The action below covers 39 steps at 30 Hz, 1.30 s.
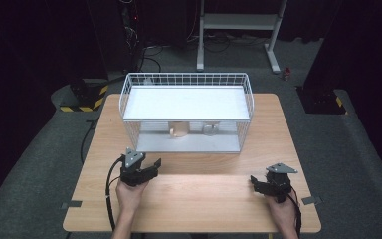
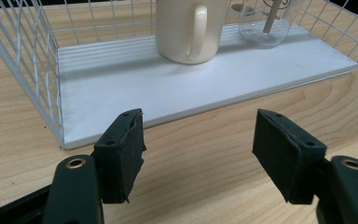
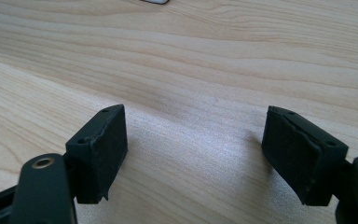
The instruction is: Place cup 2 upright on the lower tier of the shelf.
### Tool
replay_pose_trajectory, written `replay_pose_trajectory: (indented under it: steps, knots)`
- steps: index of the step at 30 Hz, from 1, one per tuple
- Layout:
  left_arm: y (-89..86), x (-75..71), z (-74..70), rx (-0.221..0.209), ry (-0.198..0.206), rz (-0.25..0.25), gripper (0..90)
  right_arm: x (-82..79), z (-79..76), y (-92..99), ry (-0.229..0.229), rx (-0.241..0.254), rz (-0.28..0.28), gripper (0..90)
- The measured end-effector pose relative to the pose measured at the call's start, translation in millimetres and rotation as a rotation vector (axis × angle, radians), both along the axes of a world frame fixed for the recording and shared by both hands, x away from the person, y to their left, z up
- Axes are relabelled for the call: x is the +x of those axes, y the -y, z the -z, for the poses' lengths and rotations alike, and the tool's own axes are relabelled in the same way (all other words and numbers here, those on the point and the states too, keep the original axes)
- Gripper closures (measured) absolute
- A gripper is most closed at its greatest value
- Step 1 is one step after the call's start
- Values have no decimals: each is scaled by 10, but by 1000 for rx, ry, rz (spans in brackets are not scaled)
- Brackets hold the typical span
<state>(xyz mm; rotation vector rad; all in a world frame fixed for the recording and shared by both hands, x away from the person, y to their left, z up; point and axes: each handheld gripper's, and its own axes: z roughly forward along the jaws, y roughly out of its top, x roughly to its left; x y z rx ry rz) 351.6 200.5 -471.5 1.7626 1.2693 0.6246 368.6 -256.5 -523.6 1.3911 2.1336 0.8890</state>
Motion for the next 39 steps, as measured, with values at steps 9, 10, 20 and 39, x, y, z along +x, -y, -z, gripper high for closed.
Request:
replay_pose_trajectory:
  steps: [9, 10, 20, 39]
  knots:
    - [-17, -65, 56, -15, -8, -4, 331, 0, 0, 0, -1, 0, 0, 224]
    - [-17, -71, 61, -14, -11, -3, 329, 0, 0, 0, 0, 0, 0, 223]
    - [5, -134, 118, -23, -17, 0, 328, -2, 0, 0, 0, -2, 0, 223]
    - [146, -179, 278, 18, -47, 20, 326, -4, 0, 0, 2, -3, -2, 223]
